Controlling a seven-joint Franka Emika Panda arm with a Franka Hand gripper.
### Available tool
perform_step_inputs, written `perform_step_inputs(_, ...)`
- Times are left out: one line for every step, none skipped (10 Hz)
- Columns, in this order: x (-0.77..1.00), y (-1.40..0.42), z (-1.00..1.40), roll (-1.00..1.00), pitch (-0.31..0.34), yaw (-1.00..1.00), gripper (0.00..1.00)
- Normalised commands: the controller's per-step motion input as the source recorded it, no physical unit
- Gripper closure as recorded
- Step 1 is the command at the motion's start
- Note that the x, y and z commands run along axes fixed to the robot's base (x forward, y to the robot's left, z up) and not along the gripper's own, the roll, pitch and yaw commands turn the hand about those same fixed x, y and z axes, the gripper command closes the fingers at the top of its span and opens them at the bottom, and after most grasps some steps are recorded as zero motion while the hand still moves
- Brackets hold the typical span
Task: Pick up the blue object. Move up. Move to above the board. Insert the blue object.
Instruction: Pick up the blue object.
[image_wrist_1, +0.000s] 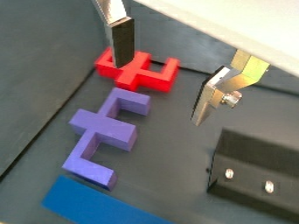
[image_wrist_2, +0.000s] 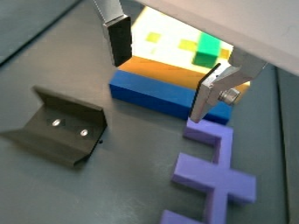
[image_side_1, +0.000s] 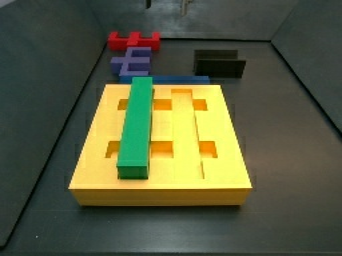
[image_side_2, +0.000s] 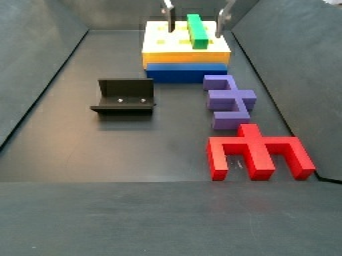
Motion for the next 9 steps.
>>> perform_step_inputs(0.0,-0.07,-0.41,-0.06,-0.141,-0.99,0.0)
perform_step_inputs(0.0,-0.08,-0.38,-0.06,-0.11,-0.99,0.0)
perform_step_inputs(0.0,-0.09,-0.34,-0.07,-0.083,-0.97,0.0)
perform_step_inputs(0.0,-0.05,-0.29,-0.1,-0.096,-0.99,0.0)
perform_step_inputs(0.0,-0.05,-0.29,-0.11,-0.097,-0.99,0.0)
perform_step_inputs(0.0,-0.05,-0.28,-0.12,-0.1,-0.97,0.0)
perform_step_inputs(-0.02,-0.06,-0.3,-0.15,-0.146,-0.93,0.0)
perform_step_inputs(-0.02,-0.06,-0.29,-0.18,-0.147,-0.9,0.0)
perform_step_inputs(0.0,-0.13,-0.19,-0.16,-0.101,-0.87,0.0)
